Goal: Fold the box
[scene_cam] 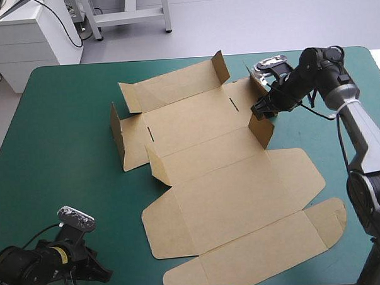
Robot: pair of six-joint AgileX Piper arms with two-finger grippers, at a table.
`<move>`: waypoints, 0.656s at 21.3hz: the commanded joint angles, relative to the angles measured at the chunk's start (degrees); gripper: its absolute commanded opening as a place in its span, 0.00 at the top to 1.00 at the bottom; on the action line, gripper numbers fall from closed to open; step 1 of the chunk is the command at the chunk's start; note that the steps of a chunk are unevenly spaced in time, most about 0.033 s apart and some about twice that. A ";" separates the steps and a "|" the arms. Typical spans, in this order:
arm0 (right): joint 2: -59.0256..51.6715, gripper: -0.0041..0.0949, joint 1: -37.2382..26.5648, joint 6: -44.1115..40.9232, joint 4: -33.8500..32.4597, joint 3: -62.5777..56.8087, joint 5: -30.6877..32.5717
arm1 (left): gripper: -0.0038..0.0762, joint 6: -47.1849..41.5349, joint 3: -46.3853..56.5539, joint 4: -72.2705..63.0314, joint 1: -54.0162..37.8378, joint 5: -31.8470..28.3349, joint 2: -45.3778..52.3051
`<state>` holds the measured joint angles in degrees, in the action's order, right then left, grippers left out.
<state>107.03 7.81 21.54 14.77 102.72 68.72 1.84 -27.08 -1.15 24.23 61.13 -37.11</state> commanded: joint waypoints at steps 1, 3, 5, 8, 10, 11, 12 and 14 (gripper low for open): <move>-1.18 0.34 0.14 0.04 0.92 1.71 -0.50 | 0.96 -0.51 -1.34 -0.33 0.19 -1.57 -0.11; -0.70 0.34 0.14 0.04 0.92 1.71 -1.00 | 0.96 -0.51 -1.34 -0.33 0.19 -1.57 -0.11; 0.23 0.34 0.14 0.04 0.92 1.80 -1.49 | 0.96 -0.51 -1.34 -0.33 0.19 -1.57 -0.11; 1.86 0.34 0.24 0.04 1.06 1.94 -1.48 | 0.96 -0.51 -1.34 -0.33 0.19 -1.57 -0.11; 3.08 0.34 0.24 0.04 2.25 1.94 -1.48 | 0.96 -0.51 -1.34 -0.33 0.19 -1.57 -0.11; 3.69 0.37 0.24 0.04 3.02 2.07 -1.51 | 0.96 -0.51 -1.34 -0.33 0.19 -1.57 -0.11; 3.74 0.39 0.24 0.04 3.32 2.07 -1.60 | 0.96 -0.51 -1.34 -0.33 0.19 -1.57 -0.11; 3.89 0.59 0.24 0.04 3.94 2.07 -1.60 | 0.96 -0.51 -1.34 -0.33 0.19 -1.57 -0.11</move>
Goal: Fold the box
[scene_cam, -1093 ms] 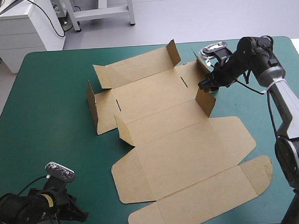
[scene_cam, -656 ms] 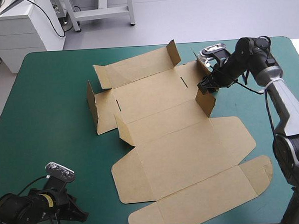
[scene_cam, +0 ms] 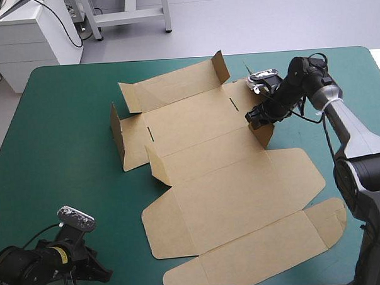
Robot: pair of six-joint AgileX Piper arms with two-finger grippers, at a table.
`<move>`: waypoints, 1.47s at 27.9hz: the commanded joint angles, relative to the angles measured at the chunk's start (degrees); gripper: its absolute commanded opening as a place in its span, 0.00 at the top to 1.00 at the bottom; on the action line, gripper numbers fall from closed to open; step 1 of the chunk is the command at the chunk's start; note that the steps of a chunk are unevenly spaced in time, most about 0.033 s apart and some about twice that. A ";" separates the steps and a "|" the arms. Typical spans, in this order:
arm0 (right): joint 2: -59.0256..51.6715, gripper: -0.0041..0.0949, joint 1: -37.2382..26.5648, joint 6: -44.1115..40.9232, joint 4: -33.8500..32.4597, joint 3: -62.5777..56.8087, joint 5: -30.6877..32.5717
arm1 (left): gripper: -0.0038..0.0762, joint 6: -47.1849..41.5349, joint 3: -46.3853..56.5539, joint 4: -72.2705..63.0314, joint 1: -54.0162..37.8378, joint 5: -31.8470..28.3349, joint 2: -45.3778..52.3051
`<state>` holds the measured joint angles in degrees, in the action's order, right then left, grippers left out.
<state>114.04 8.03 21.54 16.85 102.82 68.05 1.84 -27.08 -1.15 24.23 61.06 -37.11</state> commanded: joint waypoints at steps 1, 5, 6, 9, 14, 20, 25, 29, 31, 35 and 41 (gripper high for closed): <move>-3.12 0.70 0.02 0.04 1.87 1.97 -0.83 | 0.96 -0.51 -1.34 -0.33 0.19 -1.51 -0.11; -3.12 0.98 0.02 1.10 1.65 1.97 -0.40 | 0.96 -0.51 -1.34 -0.33 0.19 -1.51 -0.11; -3.12 0.98 0.02 1.10 1.65 1.97 -0.40 | 0.96 -0.51 -1.34 -0.33 0.19 -1.51 -0.11; -3.12 0.98 0.02 1.87 1.65 1.97 -0.40 | 0.96 -0.51 -1.34 -0.33 0.19 -1.51 -0.11; -3.12 0.98 0.02 8.94 2.54 1.97 -0.40 | 0.96 -0.51 -1.34 -0.33 0.19 -1.51 -0.11; -3.12 0.98 1.02 17.61 1.79 2.72 -0.75 | 0.96 -0.51 -1.34 -0.33 0.19 -1.51 -0.11; -3.12 0.98 2.34 25.08 1.97 7.32 -0.88 | 0.96 -0.51 -1.34 -0.33 0.19 -1.51 -0.11; -3.12 0.98 4.21 31.19 2.18 11.96 -0.88 | 0.96 -0.51 -1.34 -0.33 0.19 -1.51 -0.11; -3.12 0.98 5.59 35.22 2.18 13.88 -1.11 | 0.96 -0.51 -1.34 -0.33 0.19 -1.51 -0.11; -3.12 0.98 8.64 45.37 2.00 15.44 -1.11 | 0.96 -0.51 -1.34 -0.33 0.19 -1.51 -0.11; -2.67 0.98 13.26 55.66 2.12 15.44 -3.25 | 0.96 -0.51 -1.34 -0.33 0.19 -1.51 -0.11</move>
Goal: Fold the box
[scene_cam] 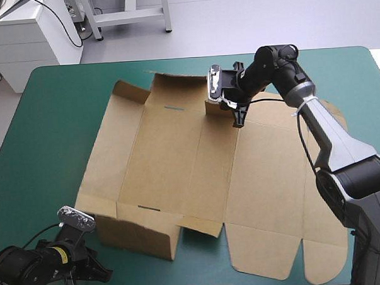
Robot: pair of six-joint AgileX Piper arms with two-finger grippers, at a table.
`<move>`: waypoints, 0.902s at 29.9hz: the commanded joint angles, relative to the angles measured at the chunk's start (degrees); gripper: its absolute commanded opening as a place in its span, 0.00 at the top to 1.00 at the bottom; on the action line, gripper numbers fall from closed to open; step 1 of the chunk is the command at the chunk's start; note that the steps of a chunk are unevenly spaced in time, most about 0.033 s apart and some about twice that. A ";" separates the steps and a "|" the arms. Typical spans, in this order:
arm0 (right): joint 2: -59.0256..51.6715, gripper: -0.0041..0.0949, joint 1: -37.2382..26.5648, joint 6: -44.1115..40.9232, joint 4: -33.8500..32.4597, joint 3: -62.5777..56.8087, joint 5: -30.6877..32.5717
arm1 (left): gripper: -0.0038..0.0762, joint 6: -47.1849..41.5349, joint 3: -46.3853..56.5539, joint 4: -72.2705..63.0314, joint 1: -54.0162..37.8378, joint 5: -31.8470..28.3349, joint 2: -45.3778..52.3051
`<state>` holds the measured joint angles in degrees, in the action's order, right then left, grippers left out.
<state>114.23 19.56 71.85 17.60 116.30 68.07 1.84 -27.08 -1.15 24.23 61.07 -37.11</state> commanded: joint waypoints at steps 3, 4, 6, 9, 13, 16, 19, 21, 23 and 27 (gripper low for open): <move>-2.29 0.98 4.02 8.00 1.64 1.96 -5.87 | 0.96 -0.51 -1.34 -0.33 0.19 -1.52 -0.11; -2.13 0.98 4.83 8.84 1.81 1.96 -6.68 | 0.96 -0.51 -1.34 -0.33 0.19 -1.52 -0.11; -1.69 0.98 6.19 9.63 1.66 1.96 -7.62 | 0.96 -0.51 -1.34 -0.33 0.19 -1.52 -0.11; -0.87 0.98 7.15 9.63 1.80 1.96 -8.51 | 0.96 -0.51 -1.34 -0.33 0.19 -1.52 -0.11; 0.58 0.98 7.25 8.29 2.17 1.83 -8.65 | 0.96 -0.51 -1.34 -0.33 0.19 -1.52 -0.11; 1.06 0.98 7.25 5.84 1.27 1.83 -9.63 | 0.96 -0.51 -1.34 -0.33 0.19 -1.52 -0.11; 1.05 0.98 7.25 2.40 -1.12 1.83 -11.90 | 0.96 -0.51 -1.34 -0.33 0.19 -1.52 -0.11; 1.05 0.98 7.25 0.35 -3.03 1.83 -13.20 | 0.96 -0.51 -1.34 -0.33 0.19 -1.52 -0.11; 1.05 0.98 7.25 -1.83 -5.18 1.83 -13.31 | 0.96 -0.51 -1.34 -0.33 0.19 -1.52 -0.11; 1.05 0.98 7.25 -4.02 -8.00 1.83 -12.91 | 0.96 -0.51 -1.34 -0.33 0.19 -1.52 -0.11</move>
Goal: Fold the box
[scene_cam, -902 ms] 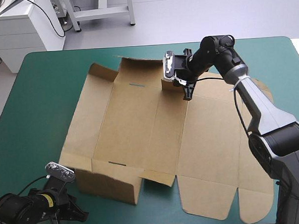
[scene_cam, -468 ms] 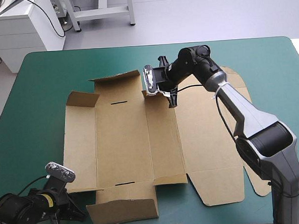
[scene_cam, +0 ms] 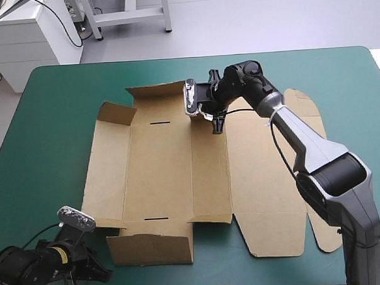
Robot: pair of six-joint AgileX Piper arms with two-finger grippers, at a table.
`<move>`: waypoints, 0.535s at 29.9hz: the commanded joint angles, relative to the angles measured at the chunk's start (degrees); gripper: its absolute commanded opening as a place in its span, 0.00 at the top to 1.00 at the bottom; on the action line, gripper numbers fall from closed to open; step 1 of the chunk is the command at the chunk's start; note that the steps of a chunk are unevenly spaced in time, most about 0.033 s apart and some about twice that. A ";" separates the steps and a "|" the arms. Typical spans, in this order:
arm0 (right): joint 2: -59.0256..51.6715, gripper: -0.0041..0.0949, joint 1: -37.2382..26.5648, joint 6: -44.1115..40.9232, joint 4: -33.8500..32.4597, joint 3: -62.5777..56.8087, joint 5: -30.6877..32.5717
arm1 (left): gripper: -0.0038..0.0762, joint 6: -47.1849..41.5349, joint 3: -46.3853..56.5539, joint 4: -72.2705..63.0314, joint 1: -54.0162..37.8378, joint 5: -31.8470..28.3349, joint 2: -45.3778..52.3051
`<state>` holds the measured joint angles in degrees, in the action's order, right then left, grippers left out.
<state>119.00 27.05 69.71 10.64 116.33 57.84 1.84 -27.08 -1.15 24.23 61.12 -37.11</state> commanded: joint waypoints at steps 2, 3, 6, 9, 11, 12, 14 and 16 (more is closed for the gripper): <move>-3.72 0.98 -0.24 -1.88 -1.04 1.81 -2.68 | 0.96 -0.51 -1.34 -0.33 0.19 -1.56 -0.11; -3.72 0.98 -0.24 -1.88 -1.04 1.81 -2.68 | 0.96 -0.51 -1.34 -0.33 0.19 -1.56 -0.11; -3.72 0.98 -0.24 -2.85 -1.04 1.81 -2.68 | 0.96 -0.51 -1.34 -0.33 0.19 -1.56 -0.11; -3.61 0.97 -0.24 -3.83 -1.04 1.81 -2.34 | 0.96 -0.51 -1.34 -0.33 0.19 -1.56 -0.11; -3.61 0.92 -0.35 -5.31 -1.04 1.81 -2.12 | 0.96 -0.51 -1.34 -0.33 0.19 -1.56 -0.11; -3.61 0.87 -0.35 -6.40 -1.04 1.81 -1.96 | 0.96 -0.51 -1.34 -0.33 0.19 -1.56 -0.11; -3.61 0.68 -0.35 -6.52 -1.04 1.81 -1.43 | 0.96 -0.51 -1.34 -0.33 0.19 -1.56 -0.11; -3.61 0.44 -0.35 -6.40 -1.04 1.81 -1.18 | 0.96 -0.51 -1.34 -0.33 0.19 -1.56 -0.11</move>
<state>119.00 27.05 63.68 8.95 116.33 57.96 1.84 -27.08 -1.15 24.23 61.12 -37.11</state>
